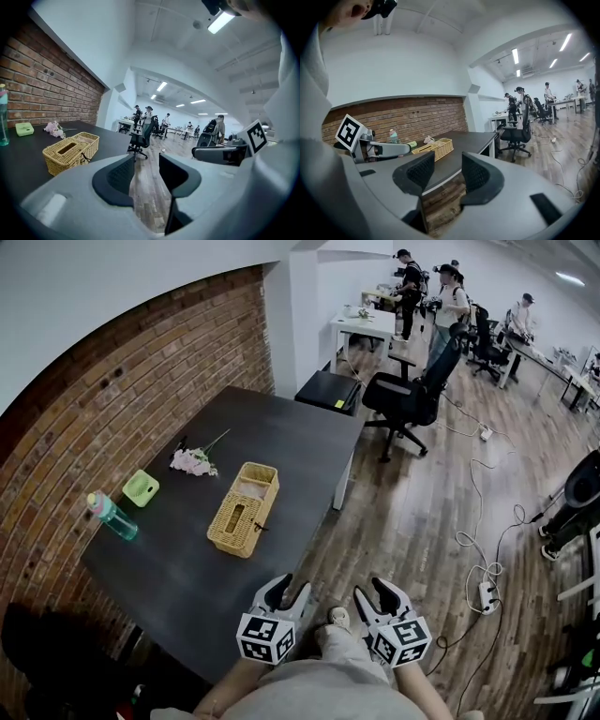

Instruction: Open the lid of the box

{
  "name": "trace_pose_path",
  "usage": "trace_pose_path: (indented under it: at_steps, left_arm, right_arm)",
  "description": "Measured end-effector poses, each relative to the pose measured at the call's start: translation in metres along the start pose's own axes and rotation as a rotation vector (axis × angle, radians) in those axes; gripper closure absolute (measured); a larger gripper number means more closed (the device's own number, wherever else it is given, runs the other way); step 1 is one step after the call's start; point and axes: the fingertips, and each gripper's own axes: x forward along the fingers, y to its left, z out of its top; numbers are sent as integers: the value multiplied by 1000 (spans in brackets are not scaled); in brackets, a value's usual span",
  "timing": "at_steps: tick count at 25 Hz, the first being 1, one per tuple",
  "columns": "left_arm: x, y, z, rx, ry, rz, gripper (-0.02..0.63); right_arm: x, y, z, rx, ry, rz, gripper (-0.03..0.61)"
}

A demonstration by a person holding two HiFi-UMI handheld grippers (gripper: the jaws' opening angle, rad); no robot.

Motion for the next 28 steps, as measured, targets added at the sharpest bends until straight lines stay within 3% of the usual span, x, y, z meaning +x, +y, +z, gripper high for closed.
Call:
trace_pose_path:
  at_steps: [6,15,21,28]
  left_arm:
    - [20,33,10,-16,-13,101,453]
    - [51,92,38,-59,-80,331,453]
    - [44,135,55,-114,-121,521,453]
    - [24,162,43,-181,-140,723,453]
  right_arm:
    - [52,-3,16,-42,5,105,399]
    - [145,-7,54,-156,22,330,399]
    - [209,17,80,-221,43,520,399]
    - [250,52,82,-295,63,718,399]
